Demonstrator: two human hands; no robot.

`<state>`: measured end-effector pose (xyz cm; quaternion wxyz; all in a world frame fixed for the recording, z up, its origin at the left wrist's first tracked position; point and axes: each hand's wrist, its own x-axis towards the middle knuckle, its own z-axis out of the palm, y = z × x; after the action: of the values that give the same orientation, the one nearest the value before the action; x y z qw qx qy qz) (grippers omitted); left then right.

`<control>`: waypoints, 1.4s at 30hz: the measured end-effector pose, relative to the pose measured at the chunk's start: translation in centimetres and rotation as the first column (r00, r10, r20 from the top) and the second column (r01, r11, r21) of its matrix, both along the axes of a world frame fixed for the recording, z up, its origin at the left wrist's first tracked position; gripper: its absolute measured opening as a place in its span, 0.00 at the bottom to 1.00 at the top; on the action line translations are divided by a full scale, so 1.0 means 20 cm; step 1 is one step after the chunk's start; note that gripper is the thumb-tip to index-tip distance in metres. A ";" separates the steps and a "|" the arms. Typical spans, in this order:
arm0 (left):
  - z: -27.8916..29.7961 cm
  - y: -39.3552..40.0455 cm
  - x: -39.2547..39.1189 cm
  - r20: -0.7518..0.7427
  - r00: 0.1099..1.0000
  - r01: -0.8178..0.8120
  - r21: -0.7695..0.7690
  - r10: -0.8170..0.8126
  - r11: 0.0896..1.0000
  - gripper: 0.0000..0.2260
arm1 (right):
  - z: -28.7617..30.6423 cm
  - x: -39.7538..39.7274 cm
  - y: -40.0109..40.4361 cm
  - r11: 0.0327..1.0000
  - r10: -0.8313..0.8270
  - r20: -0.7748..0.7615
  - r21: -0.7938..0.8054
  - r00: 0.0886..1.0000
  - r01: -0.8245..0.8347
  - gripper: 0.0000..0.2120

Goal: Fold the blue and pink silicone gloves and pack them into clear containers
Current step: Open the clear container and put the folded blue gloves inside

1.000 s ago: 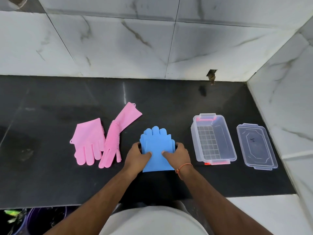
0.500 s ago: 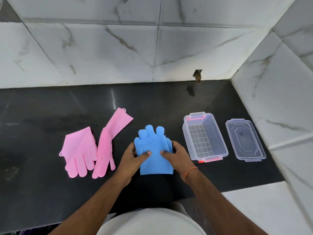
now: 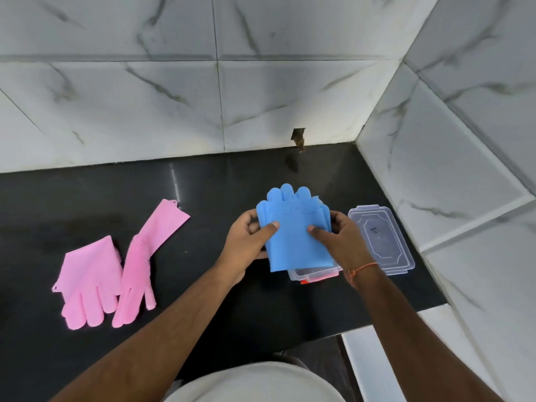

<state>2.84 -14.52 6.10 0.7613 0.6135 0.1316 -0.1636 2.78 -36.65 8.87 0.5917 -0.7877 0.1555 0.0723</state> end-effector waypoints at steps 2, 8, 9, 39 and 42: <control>0.00 -0.09 0.03 0.010 1.000 0.019 0.051 -0.019 0.999 0.15 | -0.03 0.03 -0.11 0.999 -0.013 -0.008 -0.042 1.000 0.013 0.19; -0.05 -0.26 0.07 0.086 0.995 -0.006 0.501 -0.043 0.865 0.20 | -0.15 0.09 -0.27 0.951 0.062 -0.013 -0.302 0.998 -0.063 0.21; -0.06 -0.27 0.07 0.101 0.994 -0.012 0.542 -0.051 0.841 0.21 | -0.17 0.10 -0.28 0.925 0.084 -0.013 -0.371 0.996 -0.083 0.22; 0.06 -0.46 0.64 -0.361 0.101 0.257 0.910 -0.927 -0.326 0.26 | -0.19 0.10 -0.01 0.285 0.481 -0.325 -0.820 0.814 -0.496 0.30; -0.05 -0.46 0.62 -0.389 0.106 0.325 0.883 -0.915 -0.338 0.26 | -0.25 0.11 0.01 0.261 0.498 -0.409 -0.770 0.765 -0.582 0.29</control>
<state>15.33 -23.69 5.03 -0.0113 0.8499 -0.4257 -0.3103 4.98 -36.39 3.87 0.0415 -0.9725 -0.0836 0.2135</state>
